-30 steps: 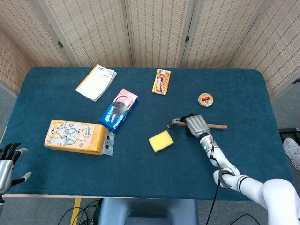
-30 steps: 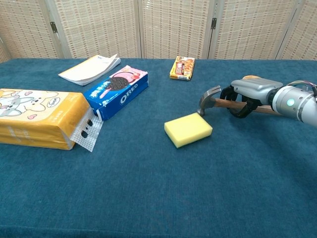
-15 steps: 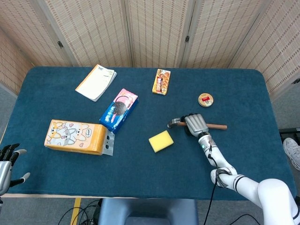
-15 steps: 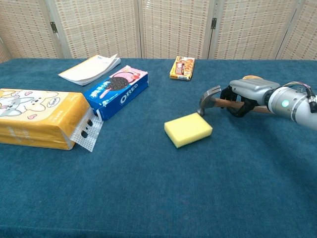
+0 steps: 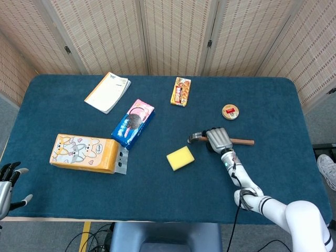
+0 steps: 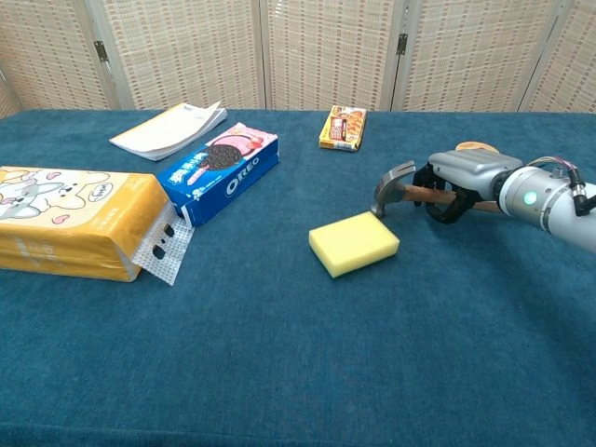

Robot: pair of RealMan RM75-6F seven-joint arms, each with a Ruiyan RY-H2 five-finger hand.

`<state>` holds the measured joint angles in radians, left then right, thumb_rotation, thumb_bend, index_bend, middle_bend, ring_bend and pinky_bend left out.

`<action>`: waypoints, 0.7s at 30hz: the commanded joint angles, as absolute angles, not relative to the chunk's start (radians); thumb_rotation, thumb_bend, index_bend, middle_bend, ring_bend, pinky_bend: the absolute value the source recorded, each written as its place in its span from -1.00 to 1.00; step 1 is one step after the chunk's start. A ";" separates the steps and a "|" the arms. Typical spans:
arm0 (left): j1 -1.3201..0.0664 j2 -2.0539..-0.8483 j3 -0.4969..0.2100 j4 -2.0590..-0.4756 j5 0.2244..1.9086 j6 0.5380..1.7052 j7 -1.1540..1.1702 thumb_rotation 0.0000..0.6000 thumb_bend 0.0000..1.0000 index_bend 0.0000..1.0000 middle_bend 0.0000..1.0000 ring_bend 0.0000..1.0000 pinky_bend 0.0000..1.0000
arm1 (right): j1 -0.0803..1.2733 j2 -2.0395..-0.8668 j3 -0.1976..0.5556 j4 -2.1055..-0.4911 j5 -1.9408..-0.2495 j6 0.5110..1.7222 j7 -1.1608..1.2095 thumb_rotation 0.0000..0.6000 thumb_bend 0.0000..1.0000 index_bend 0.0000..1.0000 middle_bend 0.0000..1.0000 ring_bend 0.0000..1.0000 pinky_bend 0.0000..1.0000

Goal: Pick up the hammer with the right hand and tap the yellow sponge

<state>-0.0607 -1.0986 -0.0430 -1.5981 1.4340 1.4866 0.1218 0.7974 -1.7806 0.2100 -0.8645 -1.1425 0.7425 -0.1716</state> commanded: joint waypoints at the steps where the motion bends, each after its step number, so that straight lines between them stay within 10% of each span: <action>1: -0.060 -1.099 -0.042 -1.597 1.433 1.486 0.121 1.00 -0.64 -0.37 -0.65 -0.72 -0.61 | 0.799 -1.782 0.212 -0.864 -1.141 0.742 -0.173 1.00 -0.17 -0.04 -0.02 -0.26 -0.17; 21: -0.060 -1.097 -0.038 -1.599 1.424 1.466 0.124 1.00 -0.64 -0.37 -0.65 -0.72 -0.61 | 0.801 -1.773 0.213 -0.877 -1.142 0.734 -0.173 1.00 0.06 -0.01 -0.01 -0.24 -0.15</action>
